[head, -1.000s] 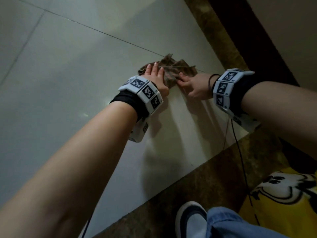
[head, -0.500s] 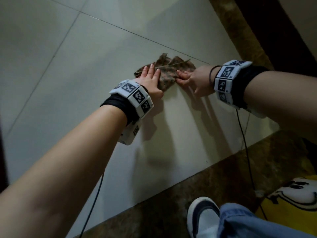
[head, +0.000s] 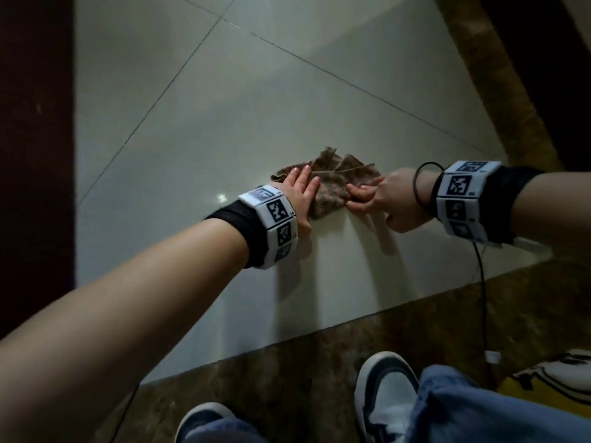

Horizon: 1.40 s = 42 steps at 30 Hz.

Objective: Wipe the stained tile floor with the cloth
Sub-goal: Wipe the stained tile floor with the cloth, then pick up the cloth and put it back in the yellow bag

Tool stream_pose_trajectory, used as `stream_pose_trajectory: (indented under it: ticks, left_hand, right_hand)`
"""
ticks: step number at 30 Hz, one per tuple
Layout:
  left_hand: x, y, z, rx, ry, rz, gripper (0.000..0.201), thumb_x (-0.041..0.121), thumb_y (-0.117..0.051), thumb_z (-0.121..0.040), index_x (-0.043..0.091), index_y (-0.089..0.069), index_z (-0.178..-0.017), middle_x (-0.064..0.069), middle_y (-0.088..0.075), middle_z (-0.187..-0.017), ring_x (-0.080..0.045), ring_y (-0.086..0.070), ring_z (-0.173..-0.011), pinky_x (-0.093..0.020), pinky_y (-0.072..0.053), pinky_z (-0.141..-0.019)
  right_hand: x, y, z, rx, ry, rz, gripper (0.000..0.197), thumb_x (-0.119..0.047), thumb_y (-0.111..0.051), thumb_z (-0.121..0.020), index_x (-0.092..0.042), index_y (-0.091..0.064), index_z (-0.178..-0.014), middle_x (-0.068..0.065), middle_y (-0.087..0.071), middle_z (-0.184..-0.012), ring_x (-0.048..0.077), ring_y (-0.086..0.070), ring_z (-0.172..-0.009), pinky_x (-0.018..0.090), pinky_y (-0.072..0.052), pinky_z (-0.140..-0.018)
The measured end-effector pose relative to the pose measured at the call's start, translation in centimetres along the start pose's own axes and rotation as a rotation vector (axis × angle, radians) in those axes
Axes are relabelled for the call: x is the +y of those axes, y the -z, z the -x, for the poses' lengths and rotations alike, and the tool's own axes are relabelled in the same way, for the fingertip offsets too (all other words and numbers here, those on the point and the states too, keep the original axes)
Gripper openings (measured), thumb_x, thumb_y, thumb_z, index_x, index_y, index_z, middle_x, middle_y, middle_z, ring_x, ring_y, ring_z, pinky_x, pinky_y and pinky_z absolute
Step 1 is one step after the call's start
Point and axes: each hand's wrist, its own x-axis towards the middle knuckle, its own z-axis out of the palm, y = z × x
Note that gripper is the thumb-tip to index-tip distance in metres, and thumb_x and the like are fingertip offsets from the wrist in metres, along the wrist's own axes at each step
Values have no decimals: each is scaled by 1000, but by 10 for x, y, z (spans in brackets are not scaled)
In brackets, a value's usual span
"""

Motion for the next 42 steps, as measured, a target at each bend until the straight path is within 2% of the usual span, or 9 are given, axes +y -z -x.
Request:
stream_pose_trajectory:
  ticks: [7,13,18,20,22,27,34,38,42]
  left_hand:
    - [7,-31,40,-46,-105,-186,93,36,-52,-88,11,11,-152,-14,17,-159,-27,6,-150,-42,-22,-119]
    - [18,-48,71,-100,-189,-292,93,38,-52,-89,8,9,-152,-17,14,-159,-30,3,-150,-40,-17,-121]
    - [20,-54,84,-117,-257,-340,83,32,-45,-91,11,7,-153,-15,12,-160,-28,3,-150,-41,-15,-122]
    - [20,-55,86,-139,-279,-374,84,29,-46,-91,12,9,-152,-15,14,-160,-27,6,-150,-40,-12,-123]
    - [20,-57,87,-140,-287,-367,82,28,-44,-92,13,10,-152,-14,15,-159,-27,8,-149,-39,-9,-123]
    - [26,-59,83,-84,-303,-331,78,35,-39,-95,13,8,-152,-14,13,-160,-28,7,-149,-39,-6,-123]
    - [64,-50,56,-29,-436,-335,78,39,-38,-95,14,7,-153,-13,12,-160,-28,7,-150,-40,-6,-123]
    - [90,-47,42,-19,-536,-362,78,40,-39,-95,15,8,-153,-11,13,-160,-26,8,-149,-39,-5,-123]
    - [115,-44,29,-21,-632,-368,80,43,-43,-94,18,5,-153,-8,11,-161,-25,6,-150,-41,-7,-123]
  right_hand:
    - [-46,-12,17,-51,155,47,72,-25,-39,-89,-30,-7,-153,3,7,-162,19,-22,-147,31,-31,-113]
    - [-79,-22,21,-91,198,125,78,-23,-44,-86,-23,-6,-154,12,4,-161,23,-18,-148,41,-20,-120]
    - [-89,-17,29,-121,211,69,67,-23,-42,-87,-35,-22,-149,1,-1,-162,24,-39,-138,35,-41,-107]
    - [-86,-16,34,-123,212,-20,62,-16,-41,-89,-37,-32,-146,-4,-9,-162,21,-41,-136,31,-40,-105]
    - [-79,-17,38,-83,196,-190,57,-6,-41,-90,-32,-44,-141,-2,-33,-155,20,-44,-134,30,-39,-108]
    - [-43,-28,43,331,-131,-800,61,16,-37,-77,-19,-69,-115,7,-63,-131,21,-58,-123,36,-44,-106]
    - [-13,-51,64,384,-410,-1155,45,14,-38,-83,-9,-71,-104,9,-70,-107,22,-65,-94,38,-54,-89]
    - [3,-74,83,516,-580,-1364,43,16,-34,-81,-9,-68,-91,11,-68,-96,29,-65,-91,41,-56,-84]
    - [32,-93,109,679,-824,-1606,42,15,-30,-82,8,-66,-103,12,-65,-82,22,-70,-72,39,-55,-77]
